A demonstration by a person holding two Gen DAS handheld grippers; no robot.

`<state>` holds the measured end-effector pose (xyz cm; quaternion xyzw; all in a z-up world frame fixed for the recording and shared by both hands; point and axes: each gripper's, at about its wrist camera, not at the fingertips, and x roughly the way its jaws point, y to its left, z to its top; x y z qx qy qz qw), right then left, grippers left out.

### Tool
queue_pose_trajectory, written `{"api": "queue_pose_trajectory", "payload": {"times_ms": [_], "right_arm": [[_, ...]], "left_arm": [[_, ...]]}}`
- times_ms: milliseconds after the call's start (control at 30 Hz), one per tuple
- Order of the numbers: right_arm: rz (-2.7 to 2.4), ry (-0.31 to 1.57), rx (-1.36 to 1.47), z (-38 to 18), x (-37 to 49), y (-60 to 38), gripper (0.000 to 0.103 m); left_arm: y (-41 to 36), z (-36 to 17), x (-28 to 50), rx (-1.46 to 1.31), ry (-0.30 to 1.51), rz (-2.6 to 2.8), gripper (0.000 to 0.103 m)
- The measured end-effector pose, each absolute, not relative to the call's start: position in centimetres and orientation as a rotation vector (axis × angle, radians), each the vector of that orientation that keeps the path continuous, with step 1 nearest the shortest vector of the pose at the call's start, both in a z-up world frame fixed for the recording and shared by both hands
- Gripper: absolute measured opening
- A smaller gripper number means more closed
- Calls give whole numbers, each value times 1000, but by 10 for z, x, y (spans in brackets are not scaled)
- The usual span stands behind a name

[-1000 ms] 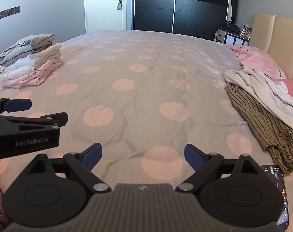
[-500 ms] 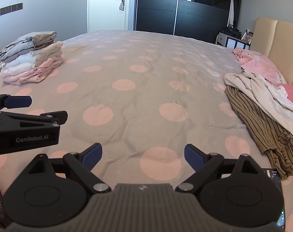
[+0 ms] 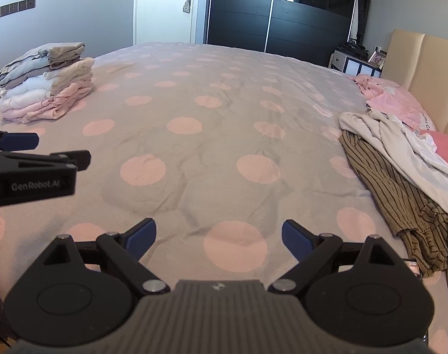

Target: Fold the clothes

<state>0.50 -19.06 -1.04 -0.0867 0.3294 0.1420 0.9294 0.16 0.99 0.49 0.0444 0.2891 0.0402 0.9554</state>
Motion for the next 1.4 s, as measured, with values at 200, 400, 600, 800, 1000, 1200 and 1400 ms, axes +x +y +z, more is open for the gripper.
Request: {"api": "queue_pose_trajectory", "payload": {"times_ms": [200, 400, 600, 800, 1000, 1200, 1400], "right_arm": [[271, 722, -130, 1, 24, -225, 93], [234, 715, -163, 24, 53, -276, 92], [83, 733, -227, 38, 96, -362, 83], [-92, 779, -299, 37, 143, -458, 76], [-180, 816, -349, 34, 183, -513, 70], [-237, 898, -370, 11, 219, -533, 35], [-244, 899, -370, 18, 218, -529, 15]], "left_arm": [[18, 19, 15, 51, 628, 76, 79], [23, 33, 33, 98, 641, 12, 79], [42, 31, 53, 133, 674, 17, 79], [52, 24, 69, 134, 693, 25, 78], [54, 7, 87, 135, 730, 40, 78], [50, -6, 99, 103, 747, 5, 78], [42, -7, 100, 117, 754, -25, 78]]}}
